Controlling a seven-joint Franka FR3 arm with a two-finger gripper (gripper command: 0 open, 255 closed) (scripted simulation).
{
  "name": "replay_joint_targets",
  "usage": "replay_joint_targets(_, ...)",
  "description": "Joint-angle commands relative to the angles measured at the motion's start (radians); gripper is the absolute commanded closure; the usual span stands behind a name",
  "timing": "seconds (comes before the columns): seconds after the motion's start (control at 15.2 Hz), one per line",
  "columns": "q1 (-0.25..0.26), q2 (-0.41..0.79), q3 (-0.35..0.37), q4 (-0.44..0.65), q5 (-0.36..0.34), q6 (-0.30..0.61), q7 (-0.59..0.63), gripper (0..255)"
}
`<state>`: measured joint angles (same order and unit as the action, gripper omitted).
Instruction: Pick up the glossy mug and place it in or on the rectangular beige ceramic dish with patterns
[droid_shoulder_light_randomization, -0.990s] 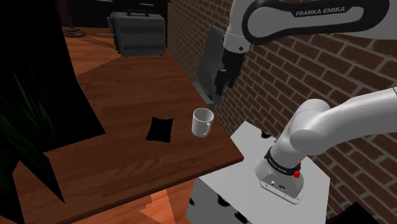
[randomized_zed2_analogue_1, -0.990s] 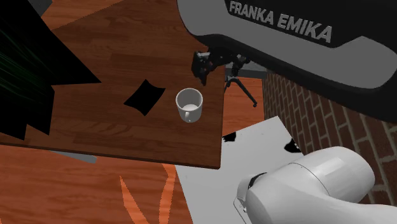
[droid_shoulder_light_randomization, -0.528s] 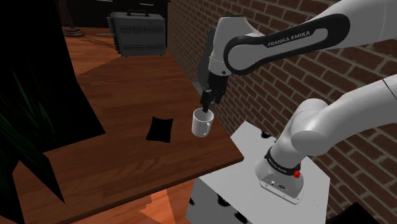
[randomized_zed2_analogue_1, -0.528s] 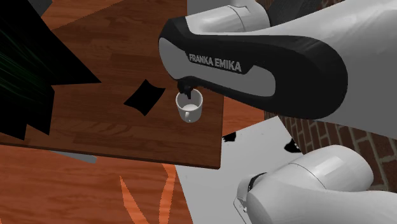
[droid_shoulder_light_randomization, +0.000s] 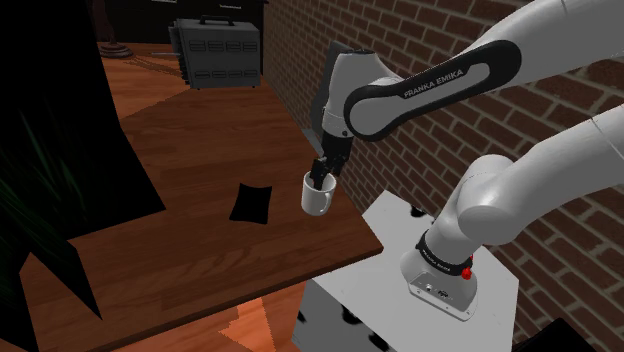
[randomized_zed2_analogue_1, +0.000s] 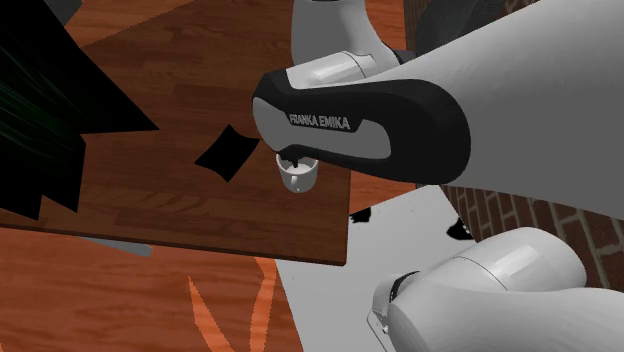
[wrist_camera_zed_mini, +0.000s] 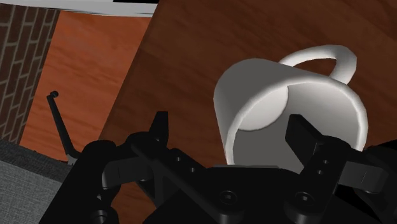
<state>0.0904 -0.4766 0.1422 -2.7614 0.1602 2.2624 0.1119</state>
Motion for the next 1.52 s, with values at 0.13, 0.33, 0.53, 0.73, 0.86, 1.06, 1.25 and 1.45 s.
replay_joint_targets(0.13, 0.0, 0.009, 0.001, -0.007, 0.001, 0.016, -0.001, 0)
replay_joint_targets(0.33, 0.0, 0.009, 0.001, -0.007, 0.001, 0.016, -0.001, 0)
replay_joint_targets(0.53, 0.0, 0.009, 0.001, -0.007, 0.001, 0.016, -0.001, 255)
replay_joint_targets(0.73, 0.0, 0.009, 0.001, -0.007, 0.001, 0.016, -0.001, 255)
replay_joint_targets(0.86, 0.0, 0.009, 0.001, -0.007, 0.001, 0.016, -0.001, 255)
replay_joint_targets(1.06, 0.0, 0.009, 0.001, -0.007, 0.001, 0.016, -0.001, 255)
replay_joint_targets(1.25, -0.001, -0.022, -0.003, 0.014, -0.003, -0.036, 0.002, 255)
replay_joint_targets(1.45, -0.002, -0.05, -0.006, 0.038, -0.007, -0.087, 0.004, 255)
